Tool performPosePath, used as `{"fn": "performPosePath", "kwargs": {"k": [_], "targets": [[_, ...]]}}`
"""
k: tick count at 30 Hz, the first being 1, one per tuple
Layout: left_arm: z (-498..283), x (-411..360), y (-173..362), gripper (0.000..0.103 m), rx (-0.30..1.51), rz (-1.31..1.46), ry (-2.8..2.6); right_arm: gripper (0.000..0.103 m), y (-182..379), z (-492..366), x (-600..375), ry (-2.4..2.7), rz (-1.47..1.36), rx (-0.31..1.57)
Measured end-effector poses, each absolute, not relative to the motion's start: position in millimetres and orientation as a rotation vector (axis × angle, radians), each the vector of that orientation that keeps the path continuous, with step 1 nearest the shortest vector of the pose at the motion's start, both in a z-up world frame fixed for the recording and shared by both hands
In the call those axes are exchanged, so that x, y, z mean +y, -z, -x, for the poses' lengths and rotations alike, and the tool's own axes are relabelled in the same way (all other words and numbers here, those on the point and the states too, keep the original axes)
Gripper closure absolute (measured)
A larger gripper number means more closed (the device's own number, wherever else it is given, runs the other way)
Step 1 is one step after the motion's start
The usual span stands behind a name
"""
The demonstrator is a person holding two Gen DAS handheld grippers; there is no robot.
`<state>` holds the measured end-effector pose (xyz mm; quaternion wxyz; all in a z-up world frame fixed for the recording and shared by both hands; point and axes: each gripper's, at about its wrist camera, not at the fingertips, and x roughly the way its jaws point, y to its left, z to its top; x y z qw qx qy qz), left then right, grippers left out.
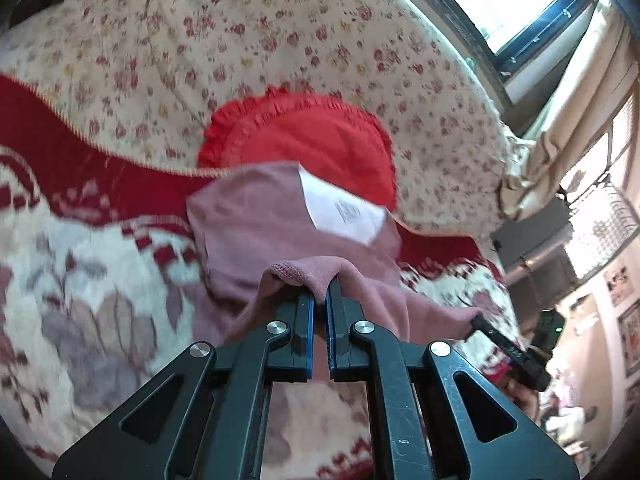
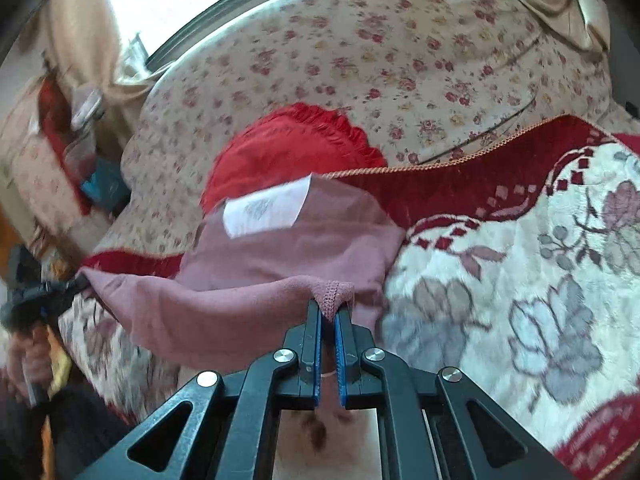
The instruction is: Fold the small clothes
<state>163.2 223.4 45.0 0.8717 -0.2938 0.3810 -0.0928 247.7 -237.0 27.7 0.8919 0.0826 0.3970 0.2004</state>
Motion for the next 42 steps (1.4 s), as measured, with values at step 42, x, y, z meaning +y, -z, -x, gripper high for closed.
{"fn": "performPosePath", "kwargs": {"k": [42], "targets": [[-255,185,44,0.099,0.906,0.368,0.109,0.097,39,-356,-196,-0.454,-0.102,0.909]]}}
